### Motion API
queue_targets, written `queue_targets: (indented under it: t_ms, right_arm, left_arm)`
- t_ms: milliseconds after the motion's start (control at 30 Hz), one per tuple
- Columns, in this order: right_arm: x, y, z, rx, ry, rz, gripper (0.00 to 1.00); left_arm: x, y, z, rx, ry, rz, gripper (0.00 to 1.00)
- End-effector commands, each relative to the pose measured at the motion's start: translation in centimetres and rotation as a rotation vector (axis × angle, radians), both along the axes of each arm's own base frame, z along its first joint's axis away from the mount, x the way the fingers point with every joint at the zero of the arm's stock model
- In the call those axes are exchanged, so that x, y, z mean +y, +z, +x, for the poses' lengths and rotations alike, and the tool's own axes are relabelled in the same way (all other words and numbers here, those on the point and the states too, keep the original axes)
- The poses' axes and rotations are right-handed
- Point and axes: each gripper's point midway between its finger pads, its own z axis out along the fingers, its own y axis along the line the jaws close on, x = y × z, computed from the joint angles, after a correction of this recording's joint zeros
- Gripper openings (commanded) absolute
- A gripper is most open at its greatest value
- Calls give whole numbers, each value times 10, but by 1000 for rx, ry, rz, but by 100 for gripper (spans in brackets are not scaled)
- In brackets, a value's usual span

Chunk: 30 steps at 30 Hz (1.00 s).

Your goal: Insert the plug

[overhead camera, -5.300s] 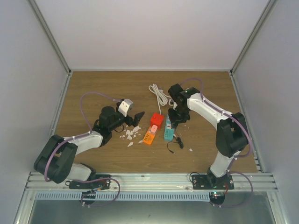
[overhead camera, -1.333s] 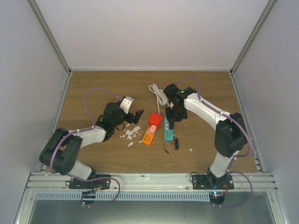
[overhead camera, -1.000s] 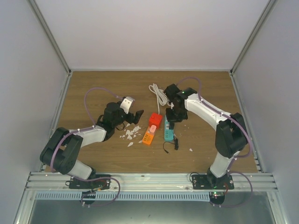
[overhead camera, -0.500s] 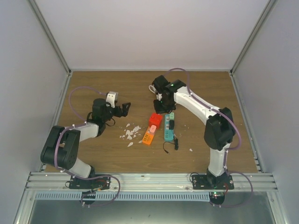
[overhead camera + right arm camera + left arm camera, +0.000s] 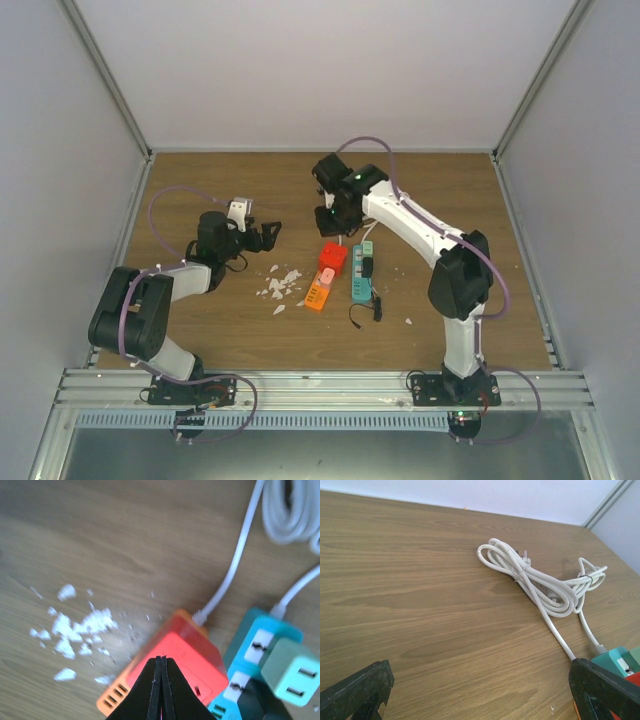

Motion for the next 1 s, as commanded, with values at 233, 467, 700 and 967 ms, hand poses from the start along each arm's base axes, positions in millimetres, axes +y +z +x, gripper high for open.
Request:
queue_targets:
  t_ms: [233,467,700,967]
  right_arm:
    - [-11,-59,-56,150,-4,-34,0]
    - [4,8,-23,11,9,-8,1]
    - [10,36,-13,-37,13,12,1]
    - [-7,-45,-53,110,19,0,1]
  left_arm:
    - [0,14,7,-51,-5,-28,99]
    - [0,13,8,-47,-7,-30,99]
    - [0,12,9,-43,-10,-31,99]
    - [-1,11,9,-39,-14,-32,99]
